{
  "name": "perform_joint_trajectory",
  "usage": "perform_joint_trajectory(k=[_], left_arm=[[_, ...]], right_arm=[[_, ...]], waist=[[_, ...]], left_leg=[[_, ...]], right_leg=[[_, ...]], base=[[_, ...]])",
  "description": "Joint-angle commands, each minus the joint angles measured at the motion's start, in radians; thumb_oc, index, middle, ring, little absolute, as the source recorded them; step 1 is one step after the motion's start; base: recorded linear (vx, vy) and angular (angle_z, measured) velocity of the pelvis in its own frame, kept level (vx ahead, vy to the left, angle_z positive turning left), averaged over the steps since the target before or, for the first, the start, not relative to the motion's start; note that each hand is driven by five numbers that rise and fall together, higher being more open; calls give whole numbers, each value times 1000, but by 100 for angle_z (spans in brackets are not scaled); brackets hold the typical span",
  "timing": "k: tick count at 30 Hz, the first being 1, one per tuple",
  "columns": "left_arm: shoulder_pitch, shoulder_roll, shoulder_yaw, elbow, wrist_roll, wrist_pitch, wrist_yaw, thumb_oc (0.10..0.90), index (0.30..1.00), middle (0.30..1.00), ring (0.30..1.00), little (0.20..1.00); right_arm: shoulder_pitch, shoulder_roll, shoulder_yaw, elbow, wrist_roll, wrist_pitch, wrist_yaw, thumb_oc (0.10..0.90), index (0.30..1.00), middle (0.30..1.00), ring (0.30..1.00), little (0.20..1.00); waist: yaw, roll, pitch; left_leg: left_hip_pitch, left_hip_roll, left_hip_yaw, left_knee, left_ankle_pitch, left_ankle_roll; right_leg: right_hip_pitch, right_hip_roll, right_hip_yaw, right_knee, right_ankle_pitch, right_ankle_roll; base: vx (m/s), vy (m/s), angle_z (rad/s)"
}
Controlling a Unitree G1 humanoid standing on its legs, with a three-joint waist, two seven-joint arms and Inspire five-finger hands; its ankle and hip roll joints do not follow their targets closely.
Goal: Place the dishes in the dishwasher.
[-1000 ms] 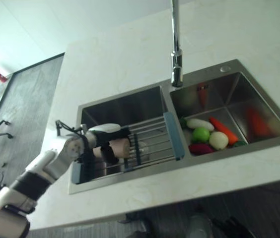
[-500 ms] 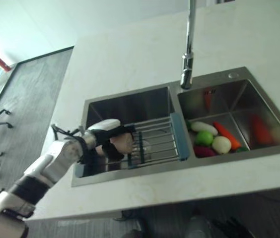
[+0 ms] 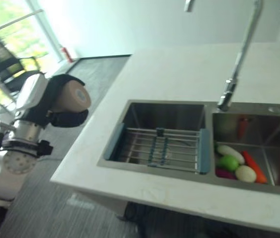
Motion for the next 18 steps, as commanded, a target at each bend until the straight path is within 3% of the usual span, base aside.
perform_joint_trajectory(k=[1, 2, 5, 8, 13, 15, 18], left_arm=[[-115, 41, 186, 35, -34, -46, 138, 400, 300, 300, 300, 300], [-76, 8, 205, 60, -35, -79, 169, 400, 300, 300, 300, 300], [-26, -43, 216, 96, -20, -122, 220, 400, 300, 300, 300, 300], [6, -42, 252, 134, -64, -164, 235, 400, 300, 300, 300, 300], [31, -4, 295, 168, -126, -217, 205, 400, 300, 300, 300, 300], [55, 8, 316, 150, -142, -233, 179, 400, 300, 300, 300, 300], [86, 10, 331, 127, -166, -245, 154, 400, 300, 300, 300, 300]], right_arm=[[-33, -20, -20, -28, -8, -42, -6, 800, 900, 900, 900, 900], [-33, -24, -38, -32, 28, -38, -27, 800, 900, 900, 900, 900], [-35, -27, -76, -30, 59, -48, -34, 800, 900, 900, 900, 900], [-41, -30, -105, -19, 54, -78, -25, 800, 900, 900, 900, 900], [-48, -33, -128, 21, 49, -92, -24, 800, 900, 900, 900, 900], [-58, -18, -127, 33, 40, -92, -30, 800, 900, 900, 900, 900], [-68, 9, -114, 19, 14, -86, -31, 800, 900, 900, 900, 900]], waist=[[-30, 7, 40], [-29, 1, 40], [-35, -19, 47], [-25, -29, 34], [-21, -13, 20], [3, -21, 21], [28, -35, 25]], left_leg=[[-31, 107, 156, 215, -266, -19], [16, 100, 185, 215, -291, -15], [108, 77, 244, 215, -291, 16], [201, 41, 253, 215, -345, 41], [211, 3, 247, 215, -448, 63], [204, -42, 214, 215, -488, 84], [197, -82, 200, 215, -517, 110]], right_leg=[[129, -36, -82, -160, 23, 118], [134, -51, -91, -160, 21, 118], [130, -89, -117, -160, 53, 111], [111, -132, -152, -160, 83, 110], [89, -170, -172, -160, 131, 155], [70, -204, -166, -160, 173, 191], [61, -243, -170, -160, 218, 217]], base=[[-259, -4, 208], [-128, 71, 126], [-306, 194, 102], [-265, 313, 83], [-140, 328, 82], [-114, 354, 62], [-71, 248, 32]])
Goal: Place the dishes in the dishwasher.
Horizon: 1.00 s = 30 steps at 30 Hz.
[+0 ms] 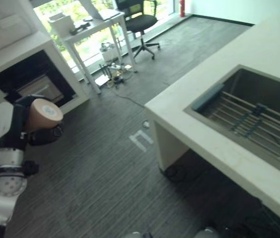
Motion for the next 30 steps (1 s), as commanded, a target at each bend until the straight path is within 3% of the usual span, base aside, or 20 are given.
perform_joint_trajectory(k=[1, 4, 6, 7, 9, 11, 14, 16, 19, 25, 26, 27, 28, 30], left_arm=[[-67, 115, 229, -87, -83, -76, 16, 400, 300, 300, 300, 300], [-83, 93, 195, -120, -94, -68, -2, 400, 300, 300, 300, 300], [-126, 68, 140, -141, -103, -72, -30, 400, 300, 300, 300, 300], [-171, 52, 89, -147, -101, -85, -44, 400, 300, 300, 300, 300], [-242, 35, 16, -137, -100, -103, -68, 400, 300, 300, 300, 300], [-307, 15, -34, -135, -98, -84, -106, 400, 300, 300, 300, 300], [-355, -16, -90, -172, -68, -21, -106, 400, 300, 300, 300, 300], [-415, -31, -149, -179, -69, 9, -118, 400, 300, 300, 300, 300], [-471, -31, -200, -162, -66, 27, -124, 400, 300, 300, 300, 300], [-465, -56, -219, -188, -36, 28, -145, 400, 300, 300, 300, 300], [-472, -60, -226, -198, -29, 27, -151, 400, 300, 300, 300, 300], [-484, -65, -233, -203, -27, 20, -155, 400, 300, 300, 300, 300], [-493, -61, -239, -210, -35, 20, -158, 400, 300, 300, 300, 300], [-499, -64, -234, -221, -49, 18, -180, 400, 300, 300, 300, 300]], right_arm=[[-31, 2, 26, -62, -16, -39, 5, 800, 900, 900, 900, 900], [-36, 23, 46, -102, -18, -30, 1, 800, 900, 900, 900, 900], [-40, 34, 57, -129, -11, -18, -18, 800, 900, 900, 900, 900], [-39, 40, 60, -140, 0, -13, -30, 800, 900, 900, 900, 900], [-32, 45, 68, -152, 17, -15, -34, 800, 900, 900, 900, 900], [-21, 36, 75, -163, 4, -13, -16, 800, 900, 900, 900, 900], [-20, 7, 101, -192, -35, 22, 23, 800, 900, 900, 900, 900], [-20, -18, 112, -181, -28, 41, 31, 800, 900, 900, 900, 900], [-31, -24, 121, -149, -48, 74, 38, 800, 900, 900, 900, 900], [-52, -35, 139, -108, -69, 98, 73, 800, 900, 900, 900, 900], [-55, -46, 149, -113, -46, 108, 86, 800, 900, 900, 900, 900], [-58, -59, 156, -120, -10, 115, 108, 800, 900, 900, 900, 900], [-55, -66, 159, -122, 14, 111, 136, 800, 900, 900, 900, 900], [-56, -79, 163, -123, 2, 104, 178, 800, 900, 900, 900, 900]], waist=[[-1, 19, -31], [3, 11, -22], [-13, 7, -15], [-36, 1, -7], [-78, 3, -3], [-107, -5, -8], [-115, -35, -12], [-149, -49, -3], [-177, -53, 15], [-152, -64, 3], [-151, -68, 4], [-152, -77, 10], [-152, -87, 23], [-151, -100, 41]], left_leg=[[-4, 22, -63, 19, -90, -27], [-14, -16, -98, 19, -101, 2], [-19, -43, -156, 19, -100, 18], [-37, -61, -192, 19, -72, 33], [-43, -82, -286, 19, -61, 48], [-55, -108, -356, 19, -48, 62], [-54, -132, -369, 19, -54, 72], [-43, -170, -412, 19, -71, 84], [-15, -187, -447, 19, -90, 85], [21, -160, -450, 19, -62, 55], [46, -141, -436, 19, -5, 39], [68, -119, -412, 22, 88, 16], [26, -109, -391, 124, 140, -1], [-83, -104, -352, 344, 157, -16]], right_leg=[[90, 36, -29, 16, -73, 107], [90, 33, 0, 16, -59, 105], [81, 59, 86, 16, -63, 99], [58, 87, 161, 16, -56, 77], [62, 192, 335, 16, -106, 63], [77, 307, 442, 16, -155, 43], [76, 384, 426, 16, -185, 3], [3, 427, 525, 16, -155, 5], [-74, 453, 552, 16, -96, 18], [-5, 461, 524, 16, -145, -22], [14, 457, 518, 16, -160, -34], [33, 446, 509, 16, -172, -48], [50, 436, 508, 16, -177, -57], [72, 424, 504, 16, -182, -73]], base=[[-105, 333, 39], [-43, 243, 35], [3, 194, 41], [6, 148, 88], [69, 128, 167], [132, 136, 221], [229, 81, 111], [281, -67, 38], [277, -158, 128], [229, -222, 79], [162, -196, 31], [167, -264, 46], [93, -243, 60], [78, -212, 105]])
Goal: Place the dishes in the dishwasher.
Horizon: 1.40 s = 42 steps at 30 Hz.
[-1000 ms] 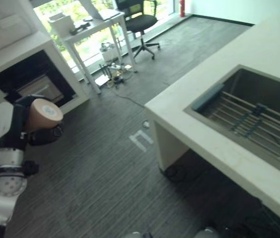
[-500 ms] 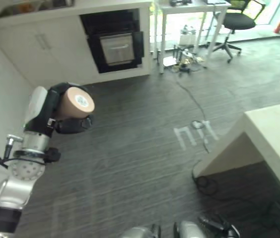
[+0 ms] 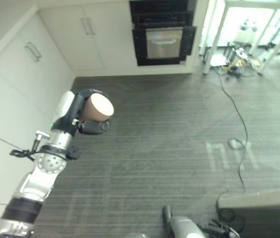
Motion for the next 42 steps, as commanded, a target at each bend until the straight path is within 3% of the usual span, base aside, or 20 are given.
perform_joint_trajectory(k=[1, 3, 4, 6, 7, 9, 10, 13, 20, 23, 26, 28, 37, 38, 39, 40, 42], left_arm=[[-128, 54, 94, -133, -22, -91, 2, 400, 300, 300, 300, 300], [-136, 46, 91, -125, -26, -104, -25, 400, 300, 300, 300, 300], [-144, 46, 82, -112, -24, -121, -37, 400, 300, 300, 300, 300], [-140, 52, 75, -108, -17, -125, -36, 400, 300, 300, 300, 300], [-113, 55, 92, -118, -17, -114, -39, 400, 300, 300, 300, 300], [-97, 50, 101, -125, -14, -127, -47, 400, 300, 300, 300, 300], [-87, 46, 108, -114, -16, -156, -57, 400, 300, 300, 300, 300], [-77, 45, 114, -103, -24, -179, -62, 400, 300, 300, 300, 300], [-112, 61, 93, -97, -51, -180, -100, 400, 300, 300, 300, 300], [-109, 66, 93, -92, -48, -167, -96, 400, 300, 300, 300, 300], [-67, 71, 120, -101, -23, -171, -76, 400, 300, 300, 300, 300], [-66, 71, 120, -107, -23, -166, -69, 400, 300, 300, 300, 300], [-87, 58, 79, -145, -19, -80, -39, 400, 300, 300, 300, 300], [-177, -84, -124, -48, -36, -54, 2, 400, 300, 300, 300, 300], [-178, -77, -121, -38, -50, -63, 15, 400, 300, 300, 300, 300], [-183, -66, -110, -34, -73, -39, 21, 400, 300, 300, 300, 300], [-194, -57, -105, -22, -83, -36, -3, 400, 300, 300, 300, 300]], right_arm=[[1, -53, 4, 39, 30, -27, 81, 800, 900, 900, 900, 900], [6, -61, -7, 55, 69, -40, 106, 800, 900, 900, 900, 900], [5, -65, -22, 67, 63, -41, 128, 800, 900, 900, 900, 900], [-1, -68, -22, 71, 51, -23, 127, 800, 900, 900, 900, 900], [-9, -69, -11, 79, 43, 0, 124, 800, 900, 900, 900, 900], [-8, -66, -9, 87, 47, 2, 120, 800, 900, 900, 900, 900], [-5, -60, -13, 90, 52, 2, 114, 800, 900, 900, 900, 900], [1, -47, -13, 90, 58, 0, 103, 800, 900, 900, 900, 900], [33, -17, -21, 65, 58, -15, 81, 800, 900, 900, 900, 900], [34, 0, -17, 47, 20, -21, 70, 800, 900, 900, 900, 900], [24, 27, -7, 30, -50, -1, 56, 800, 900, 900, 900, 900], [28, 34, -2, 37, -71, -3, 50, 800, 900, 900, 900, 900], [41, 11, -22, 66, -47, -12, 64, 800, 900, 900, 900, 900], [28, -16, -70, 80, 173, 22, 15, 800, 900, 900, 900, 900], [26, -15, -76, 81, 148, 23, 36, 800, 900, 900, 900, 900], [31, -6, -62, 88, 91, -5, 75, 800, 900, 900, 900, 900], [40, -5, -45, 89, 62, -45, 81, 800, 900, 900, 900, 900]], waist=[[-39, -10, -44], [-37, -14, -32], [-35, -1, -34], [-23, 3, -31], [1, 30, -26], [7, 37, -27], [1, 48, -35], [-15, 73, -52], [-64, 102, -72], [-64, 104, -74], [-43, 100, -74], [-44, 95, -75], [-43, 75, -98], [-110, 84, -51], [-119, 84, -61], [-114, 66, -67], [-114, 67, -65]], left_leg=[[-187, 92, 60, 259, 45, 57], [-292, 108, 91, 339, 52, 56], [-291, 122, 113, 183, 50, 65], [-248, 93, 97, -1, 64, 67], [-274, 59, 29, -122, 58, 56], [-300, 57, 37, -122, 56, 51], [-309, 78, 62, -122, 41, 52], [-293, 95, 56, -122, 11, 57], [-236, 100, 56, -122, -58, 81], [-210, 111, 83, -122, -83, 84], [-193, 168, 174, -122, -111, 81], [-186, 180, 195, -122, -118, 81], [-182, 172, 186, -122, -123, 82], [-192, 150, 143, -122, -42, 58], [-174, 158, 187, -122, -58, 62], [-153, 127, 189, -122, -54, 74], [-159, 151, 214, -122, -65, 71]], right_leg=[[141, -43, 63, -174, -36, 183], [170, -40, 53, -174, -43, 165], [187, -24, 56, -174, -66, 166], [205, -8, 82, -174, -90, 173], [230, 41, 121, -174, -110, 180], [237, 50, 129, -174, -116, 180], [237, 50, 120, -174, -123, 185], [226, 51, 115, -174, -117, 196], [190, 38, 93, -174, -91, 211], [170, -9, 30, -174, -69, 232], [150, -86, -97, -174, -49, 266], [142, -100, -108, -174, -44, 273], [127, -91, -75, -174, -60, 262], [181, -40, 25, -174, -83, 211], [178, -46, 21, -174, -86, 206], [183, -54, 33, -174, -84, 201], [188, -50, 0, -174, -89, 203]], base=[[95, -173, 145], [174, -90, 66], [276, 26, -17], [374, 120, -46], [362, 137, -102], [220, 112, -141], [149, 130, -110], [129, 131, -89], [108, 89, -38], [42, 58, -35], [-11, -14, -82], [-15, -62, -115], [24, -52, -3], [48, -29, 2], [212, -112, 29], [277, -147, 28], [267, -91, 8]])
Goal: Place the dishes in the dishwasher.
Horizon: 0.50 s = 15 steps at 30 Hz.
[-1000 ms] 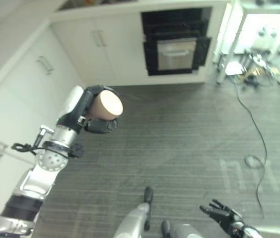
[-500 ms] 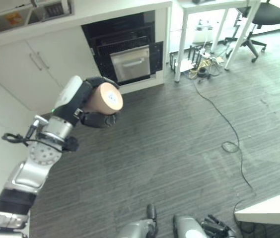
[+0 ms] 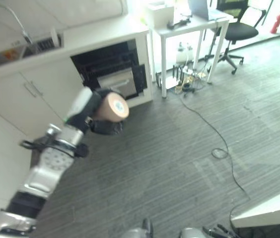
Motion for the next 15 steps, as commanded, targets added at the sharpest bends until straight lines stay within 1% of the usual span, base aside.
perform_joint_trajectory(k=[1, 2, 3, 4, 5, 6, 7, 8, 9, 10, 11, 12, 13, 14, 15], left_arm=[[-176, -65, 76, -40, -70, -42, 46, 400, 300, 300, 300, 300], [-171, -66, 75, -49, -64, -39, 50, 400, 300, 300, 300, 300], [-165, -65, 73, -53, -62, -39, 59, 400, 300, 300, 300, 300], [-159, -62, 73, -53, -62, -44, 68, 400, 300, 300, 300, 300], [-150, -60, 76, -47, -62, -58, 75, 400, 300, 300, 300, 300], [-145, -63, 83, -41, -64, -70, 69, 400, 300, 300, 300, 300], [-132, -78, 104, -34, -58, -94, 36, 400, 300, 300, 300, 300], [-130, -79, 106, -35, -56, -94, 33, 400, 300, 300, 300, 300], [-113, -89, 113, -36, -40, -86, 21, 400, 300, 300, 300, 300], [-110, -92, 113, -31, -32, -80, 11, 400, 300, 300, 300, 300], [-112, -97, 107, -26, -25, -78, 4, 400, 300, 300, 300, 300], [-115, -103, 102, -24, -16, -80, 1, 400, 300, 300, 300, 300], [-120, -108, 92, -23, 0, -81, 7, 400, 300, 300, 300, 300], [-121, -107, 85, -23, 9, -84, 16, 400, 300, 300, 300, 300], [-132, -94, 72, -23, 21, -80, 35, 400, 300, 300, 300, 300]], right_arm=[[-10, -23, 0, -23, -35, -80, 42, 800, 900, 900, 900, 900], [-10, -26, 6, -33, -32, -84, 35, 800, 900, 900, 900, 900], [-12, -29, 11, -38, -24, -86, 29, 800, 900, 900, 900, 900], [-14, -32, 14, -43, -15, -85, 21, 800, 900, 900, 900, 900], [-12, -34, 14, -48, -11, -85, 9, 800, 900, 900, 900, 900], [-9, -34, 7, -48, -17, -84, -2, 800, 900, 900, 900, 900], [-5, -30, -3, -39, -24, -89, -47, 800, 900, 900, 900, 900], [-6, -30, -3, -39, -21, -89, -52, 800, 900, 900, 900, 900], [-18, -23, -2, -39, -1, -81, -81, 800, 900, 900, 900, 900], [-22, -20, -6, -39, 19, -75, -90, 800, 900, 900, 900, 900], [-22, -11, -16, -47, 44, -71, -103, 800, 900, 900, 900, 900], [-18, -1, -24, -59, 48, -71, -109, 800, 900, 900, 900, 900], [-13, 13, -29, -73, 28, -83, -113, 800, 900, 900, 900, 900], [-9, 22, -31, -87, 17, -91, -122, 800, 900, 900, 900, 900], [-2, 38, -35, -134, 26, -91, -144, 800, 900, 900, 900, 900]], waist=[[-50, 22, 49], [-49, 41, 52], [-47, 54, 53], [-42, 64, 58], [-34, 69, 63], [-27, 67, 65], [-3, 61, 54], [-1, 60, 52], [19, 49, 42], [26, 44, 39], [29, 38, 33], [27, 34, 28], [20, 35, 26], [17, 37, 27], [6, 47, 32]], left_leg=[[-23, 59, 5, 175, -181, -32], [-58, 74, 0, 175, -178, -44], [-90, 82, -11, 175, -164, -57], [-132, 98, -12, 175, -136, -74], [-179, 122, 1, 175, -95, -94], [-213, 139, 21, 175, -84, -98], [-263, 166, 82, 175, -64, -83], [-263, 167, 87, 175, -65, -80], [-262, 133, 59, 175, -64, -69], [-250, 117, 46, 175, -69, -58], [-235, 100, 32, 175, -80, -43], [-216, 85, 24, 175, -97, -26], [-189, 67, 9, 175, -116, -3], [-174, 58, 9, 175, -127, 13], [-132, 44, 12, 175, -156, 42]], right_leg=[[68, 77, -47, -163, 95, 33], [67, 94, -61, -163, 89, 33], [70, 106, -66, -163, 83, 33], [82, 120, -66, -163, 71, 32], [107, 133, -65, -163, 52, 28], [135, 137, -65, -163, 34, 27], [195, 144, -60, -163, -12, 26], [197, 144, -58, -163, -15, 26], [234, 134, -34, -163, -31, 29], [251, 127, -27, -163, -27, 34], [272, 119, -26, -163, -2, 44], [293, 111, -30, -163, 56, 59], [274, 102, -27, -101, 173, 96], [240, 90, -28, 4, 220, 121], [160, 88, -33, 206, 339, 163]], base=[[234, 55, 3], [257, 117, 38], [316, 132, 54], [427, 124, 42], [459, 105, 8], [685, 156, -2], [531, 134, -5], [682, 215, 2], [455, 176, -11], [560, 220, -25], [404, 182, -61], [399, 226, -45], [304, 232, 2], [377, 324, 45], [315, 286, 44]])
